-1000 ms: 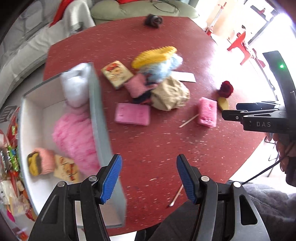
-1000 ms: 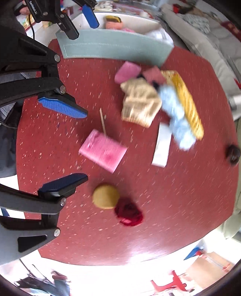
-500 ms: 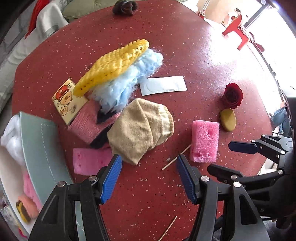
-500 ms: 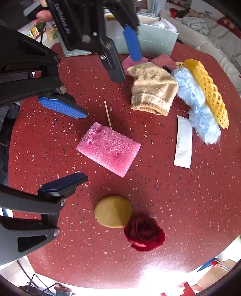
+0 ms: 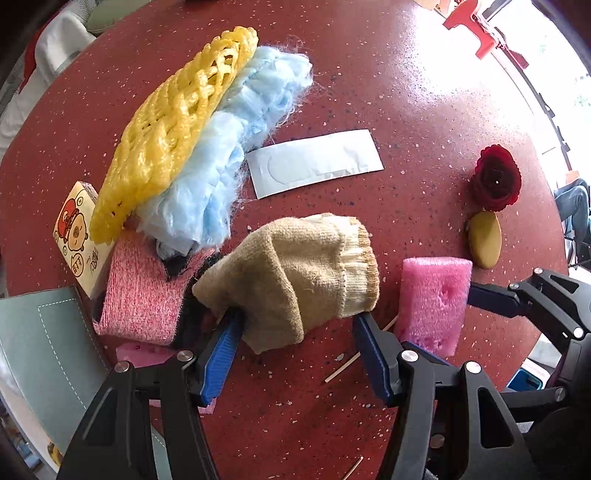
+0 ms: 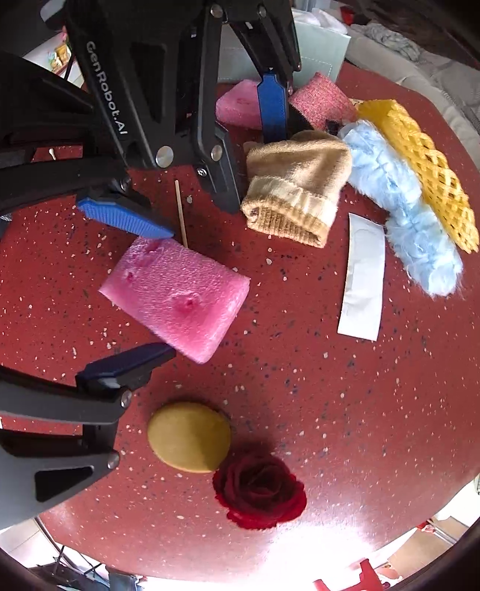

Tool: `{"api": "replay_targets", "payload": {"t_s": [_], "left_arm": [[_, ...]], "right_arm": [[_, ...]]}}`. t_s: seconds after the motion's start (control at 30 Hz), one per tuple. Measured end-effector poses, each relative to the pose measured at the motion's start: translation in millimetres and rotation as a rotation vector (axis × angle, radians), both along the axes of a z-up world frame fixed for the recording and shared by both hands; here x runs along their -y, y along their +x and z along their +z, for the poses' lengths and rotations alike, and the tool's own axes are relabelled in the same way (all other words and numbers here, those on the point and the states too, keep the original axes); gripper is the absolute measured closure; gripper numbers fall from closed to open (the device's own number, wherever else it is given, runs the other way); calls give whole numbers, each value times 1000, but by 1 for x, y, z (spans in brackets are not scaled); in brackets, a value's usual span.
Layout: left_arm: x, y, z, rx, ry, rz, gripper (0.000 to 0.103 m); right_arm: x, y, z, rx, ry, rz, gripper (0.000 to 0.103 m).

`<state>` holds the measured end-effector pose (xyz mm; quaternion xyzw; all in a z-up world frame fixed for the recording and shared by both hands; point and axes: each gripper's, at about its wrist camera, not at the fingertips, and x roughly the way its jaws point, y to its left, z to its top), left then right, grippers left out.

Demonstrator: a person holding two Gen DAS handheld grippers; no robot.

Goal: Organize soft objects
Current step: 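Grasp the pink foam block with the right tool while the left tool grasps the beige knitted sock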

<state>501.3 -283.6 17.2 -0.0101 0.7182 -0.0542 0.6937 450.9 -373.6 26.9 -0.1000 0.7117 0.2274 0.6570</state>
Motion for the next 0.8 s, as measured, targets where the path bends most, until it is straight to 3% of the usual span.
{"api": "replay_targets", "payload": {"t_s": [0.2, 0.27, 0.3, 0.5, 0.53, 0.57, 0.63, 0.67, 0.8], "left_arm": [[-14, 9, 8, 17, -65, 93, 39], [-15, 12, 9, 21, -76, 91, 22], [-15, 14, 11, 30, -77, 86, 21], [-2, 42, 8, 50, -55, 69, 21], [-2, 44, 5, 48, -57, 73, 23], [-1, 46, 2, 40, -58, 81, 42], [0, 50, -4, 24, -28, 95, 51], [0, 51, -4, 28, -24, 104, 68], [-4, 52, 0, 35, -26, 135, 79]], "right_arm": [[-3, 3, -2, 11, 17, 5, 46], [1, 3, -2, 10, 19, 5, 46], [4, 3, -1, 11, 17, 8, 46], [13, 1, -3, 18, 7, 16, 47], [15, 2, -3, 20, 4, 16, 47], [16, 2, -3, 21, 1, 17, 47], [18, 3, -4, 18, 2, 16, 47], [19, 3, -5, 17, 4, 12, 47], [26, 5, -5, 7, 15, 7, 47]]}}
